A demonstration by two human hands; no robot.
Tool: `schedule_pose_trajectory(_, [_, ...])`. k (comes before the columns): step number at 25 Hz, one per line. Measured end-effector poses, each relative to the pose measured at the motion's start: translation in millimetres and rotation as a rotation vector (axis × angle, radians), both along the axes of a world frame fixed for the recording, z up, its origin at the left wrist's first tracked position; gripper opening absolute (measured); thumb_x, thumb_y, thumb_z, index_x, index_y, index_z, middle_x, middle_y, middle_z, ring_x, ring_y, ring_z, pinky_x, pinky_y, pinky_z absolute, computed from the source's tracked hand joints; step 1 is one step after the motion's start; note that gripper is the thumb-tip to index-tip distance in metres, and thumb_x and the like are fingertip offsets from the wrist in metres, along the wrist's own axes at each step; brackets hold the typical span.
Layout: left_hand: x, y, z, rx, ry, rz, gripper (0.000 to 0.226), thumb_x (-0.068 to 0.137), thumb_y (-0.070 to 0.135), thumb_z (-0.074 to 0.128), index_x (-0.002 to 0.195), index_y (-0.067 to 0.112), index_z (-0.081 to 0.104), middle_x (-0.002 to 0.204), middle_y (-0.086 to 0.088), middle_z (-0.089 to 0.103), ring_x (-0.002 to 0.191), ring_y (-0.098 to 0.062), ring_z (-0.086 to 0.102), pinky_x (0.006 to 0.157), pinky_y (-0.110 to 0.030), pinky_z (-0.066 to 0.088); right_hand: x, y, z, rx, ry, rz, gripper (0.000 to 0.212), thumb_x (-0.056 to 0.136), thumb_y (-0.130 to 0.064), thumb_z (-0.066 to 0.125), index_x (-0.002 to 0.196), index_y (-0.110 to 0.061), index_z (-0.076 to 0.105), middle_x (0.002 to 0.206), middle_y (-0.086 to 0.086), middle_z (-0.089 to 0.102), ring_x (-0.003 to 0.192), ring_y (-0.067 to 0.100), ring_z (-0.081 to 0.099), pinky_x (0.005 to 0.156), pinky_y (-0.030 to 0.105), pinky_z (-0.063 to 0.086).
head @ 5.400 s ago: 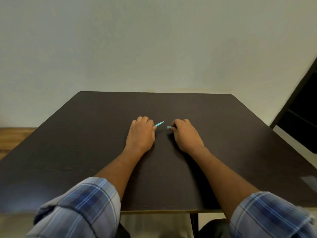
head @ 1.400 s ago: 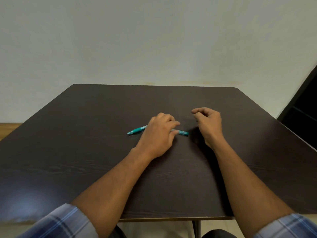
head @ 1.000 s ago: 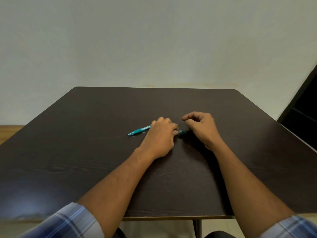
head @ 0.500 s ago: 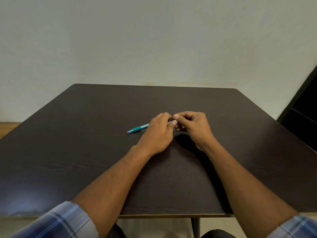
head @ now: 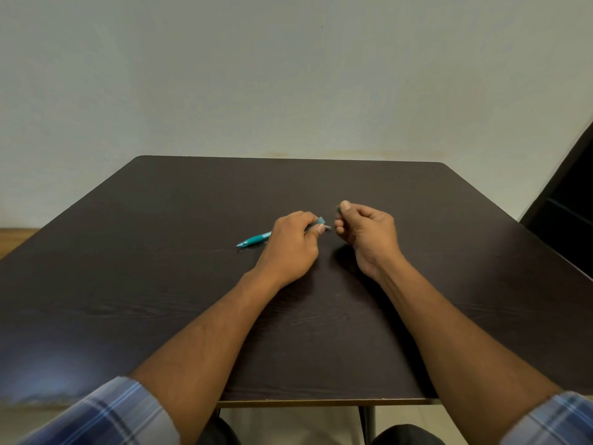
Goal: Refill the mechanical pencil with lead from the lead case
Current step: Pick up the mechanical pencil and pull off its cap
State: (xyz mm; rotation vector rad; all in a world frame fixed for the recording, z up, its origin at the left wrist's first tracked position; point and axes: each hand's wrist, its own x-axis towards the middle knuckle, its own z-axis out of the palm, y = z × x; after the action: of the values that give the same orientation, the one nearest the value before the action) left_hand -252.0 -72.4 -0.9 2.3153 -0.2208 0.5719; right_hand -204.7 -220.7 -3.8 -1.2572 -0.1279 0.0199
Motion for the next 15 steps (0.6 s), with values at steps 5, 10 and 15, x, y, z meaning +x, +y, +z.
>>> schedule_pose_trajectory(5, [0.3, 4.3, 0.9, -0.038, -0.068, 0.049, 0.018, 0.102, 0.016, 0.054, 0.098, 0.007, 0.07, 0.086, 0.002, 0.056, 0.074, -0.008, 0.05, 0.063, -0.013, 0.034, -3.4, -2.8, 1.7, -0.84, -0.308, -0.026, 0.019, 0.089, -0.025, 0.073, 0.072, -0.016, 0.076, 0.058, -0.003, 0.069, 0.049, 0.003, 0.061, 0.049, 0.018, 0.048])
schedule_pose_trajectory(10, [0.2, 3.3, 0.6, 0.001, -0.069, 0.044, 0.024, 0.102, 0.014, 0.055, 0.118, 0.005, 0.07, 0.095, -0.003, 0.051, 0.083, -0.011, 0.05, 0.073, -0.012, 0.034, -7.3, -8.5, 7.9, -1.006, -0.394, 0.003, 0.009, 0.078, -0.023, 0.073, 0.072, -0.021, 0.078, 0.064, -0.006, 0.071, 0.065, 0.006, 0.066, 0.061, 0.021, 0.05])
schedule_pose_trajectory(15, [-0.9, 2.5, 0.5, 0.016, -0.013, 0.018, 0.025, 0.1, 0.014, 0.059, 0.123, 0.01, 0.067, 0.103, 0.002, 0.054, 0.091, -0.009, 0.052, 0.078, -0.017, 0.038, -3.2, -9.9, 3.2, -1.081, -0.466, -0.006, 0.014, 0.081, -0.03, 0.08, 0.085, -0.017, 0.08, 0.072, -0.006, 0.072, 0.071, 0.006, 0.066, 0.066, 0.023, 0.05])
